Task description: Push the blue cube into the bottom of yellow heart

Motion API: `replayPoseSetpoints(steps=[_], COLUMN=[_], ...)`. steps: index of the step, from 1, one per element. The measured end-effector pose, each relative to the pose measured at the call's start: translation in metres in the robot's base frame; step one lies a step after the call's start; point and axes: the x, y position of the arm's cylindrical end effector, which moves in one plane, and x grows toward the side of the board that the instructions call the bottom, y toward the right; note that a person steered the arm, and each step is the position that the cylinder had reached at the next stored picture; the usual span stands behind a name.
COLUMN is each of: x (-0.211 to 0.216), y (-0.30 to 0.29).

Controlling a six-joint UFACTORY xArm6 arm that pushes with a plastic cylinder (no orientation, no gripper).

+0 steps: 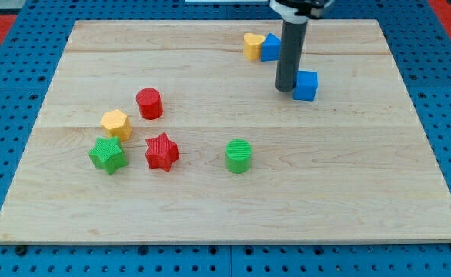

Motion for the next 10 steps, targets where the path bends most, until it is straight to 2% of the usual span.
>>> replayPoseSetpoints(steps=[1, 2, 5, 6, 7, 8, 9, 10], x=[0.015, 0.002, -0.042, -0.059, -0.061, -0.055, -0.026, -0.032], y=[0.016, 0.06, 0.12, 0.101, 0.04, 0.014, 0.016, -0.005])
